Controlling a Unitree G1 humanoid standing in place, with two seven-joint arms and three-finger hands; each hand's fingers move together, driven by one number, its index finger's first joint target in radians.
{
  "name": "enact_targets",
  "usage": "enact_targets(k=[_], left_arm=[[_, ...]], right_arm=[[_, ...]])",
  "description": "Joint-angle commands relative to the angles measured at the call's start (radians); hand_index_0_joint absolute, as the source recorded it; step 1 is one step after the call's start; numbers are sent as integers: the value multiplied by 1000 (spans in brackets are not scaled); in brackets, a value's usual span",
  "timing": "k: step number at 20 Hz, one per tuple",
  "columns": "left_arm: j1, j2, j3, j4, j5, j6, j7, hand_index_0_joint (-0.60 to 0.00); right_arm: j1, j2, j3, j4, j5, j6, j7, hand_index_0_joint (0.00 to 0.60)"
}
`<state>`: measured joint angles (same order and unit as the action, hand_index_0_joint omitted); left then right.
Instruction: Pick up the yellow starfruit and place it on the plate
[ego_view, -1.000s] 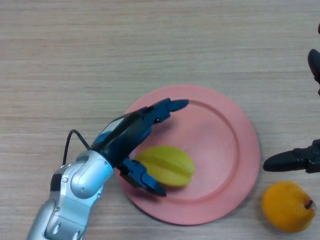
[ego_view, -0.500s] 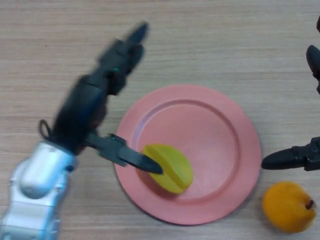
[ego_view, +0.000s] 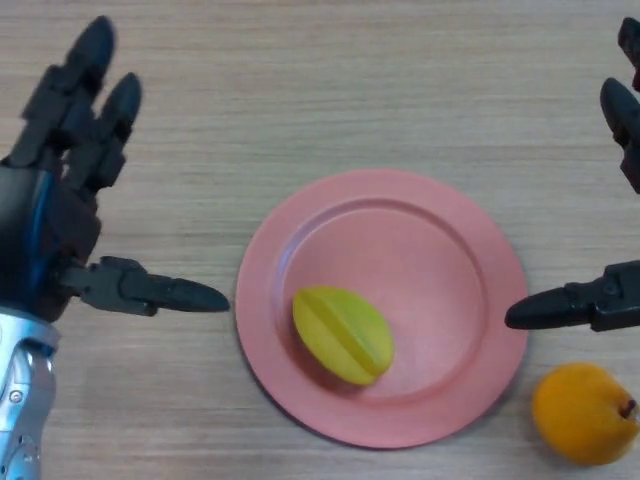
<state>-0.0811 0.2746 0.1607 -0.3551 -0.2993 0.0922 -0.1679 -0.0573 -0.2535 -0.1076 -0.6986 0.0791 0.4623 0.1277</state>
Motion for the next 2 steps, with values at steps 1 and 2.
enact_targets(k=[1, 2], left_arm=[[-29, 46, 68, -61, 6, -72, -1, 0], [-31, 47, 68, -62, 15, -76, -4, 0]], right_arm=[[-37, -7, -10, -34, 66, -103, -31, 0], [-35, -6, -5, -30, 65, -110, -30, 0]])
